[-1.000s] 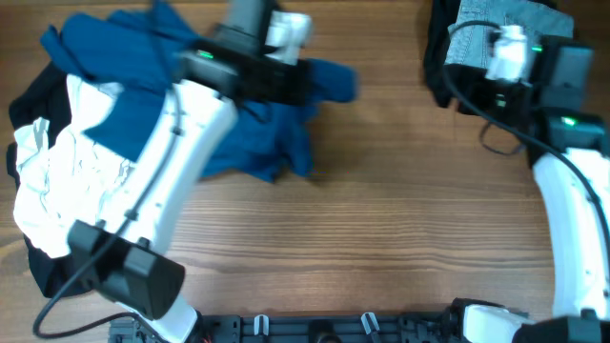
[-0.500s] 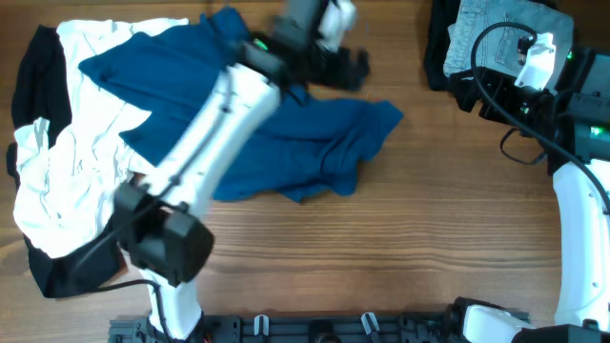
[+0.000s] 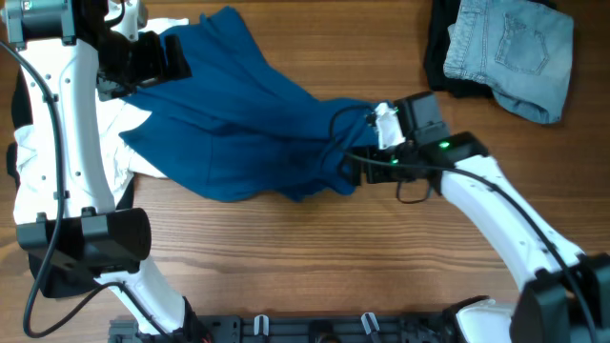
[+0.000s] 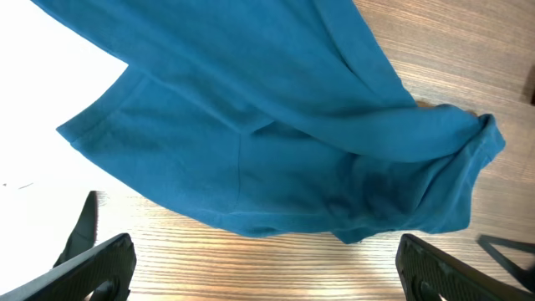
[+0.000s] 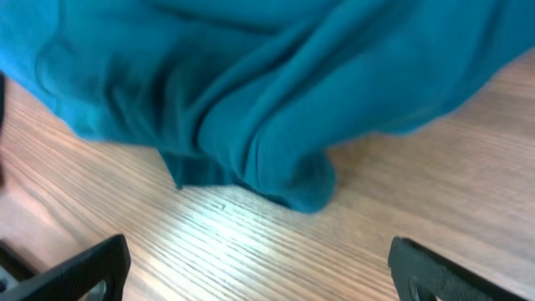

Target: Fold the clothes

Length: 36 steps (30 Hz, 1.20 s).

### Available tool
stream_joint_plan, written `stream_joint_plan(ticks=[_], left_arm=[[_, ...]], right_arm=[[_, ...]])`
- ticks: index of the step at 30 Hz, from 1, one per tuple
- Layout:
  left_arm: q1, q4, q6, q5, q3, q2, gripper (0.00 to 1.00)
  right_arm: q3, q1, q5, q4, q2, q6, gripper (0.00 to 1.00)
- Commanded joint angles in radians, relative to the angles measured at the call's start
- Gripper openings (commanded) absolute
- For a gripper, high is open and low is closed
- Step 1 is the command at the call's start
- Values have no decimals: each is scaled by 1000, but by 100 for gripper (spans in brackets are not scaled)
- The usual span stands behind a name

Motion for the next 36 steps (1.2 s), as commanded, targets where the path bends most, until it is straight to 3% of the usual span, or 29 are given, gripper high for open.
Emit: stream_joint_plan(ticks=[1,3,4,6,7,8,9,10,13,16,19,22,27,31,33,36], left_arm=[[-1,-3,19,-1,3,6,100],[-1,-3,19,-1,3,6,100],[-1,-3,19,-1,3,6,100],[-1,-2,19,-1,3,6,100],[-1,-2,19,-1,3,6,100],[-1,0,19,-1,3,6,100],[-1,2,19,-1,3,6,100],[-2,3,19,-1,3,6,100],[-18,13,18,0,-8,11,100],[-72,89,18,0,-138,11,100],[-108,176,10,0,-314,11,100],[-109,222,7,0,-427,11,100],[-110,296,10,-1,-450,11,100],[-111,357,20,-1,-453,11,100],[-113,422,19,-1,-466,12,100],[-130,553,18,0,-520,25,100]], right_arm=[[-37,69,2,114,79,37,100],[-37,96,14,182,142,33,98],[-37,97,31,210,164,35,91],[-37,92,91,260,200,48,63],[-37,86,113,272,201,55,56],[-37,77,123,283,199,65,40],[-36,64,122,285,198,71,14],[-32,36,111,272,192,72,5],[12,-80,31,179,138,27,4],[156,-268,-71,-2,69,-98,4],[374,-399,-49,-195,66,-232,4],[486,-502,53,-277,67,-246,4],[513,-706,26,-268,87,-245,4],[513,-802,-116,-221,143,-236,4],[514,-816,-104,-213,146,-226,14],[515,-888,-96,-213,147,-145,8]])
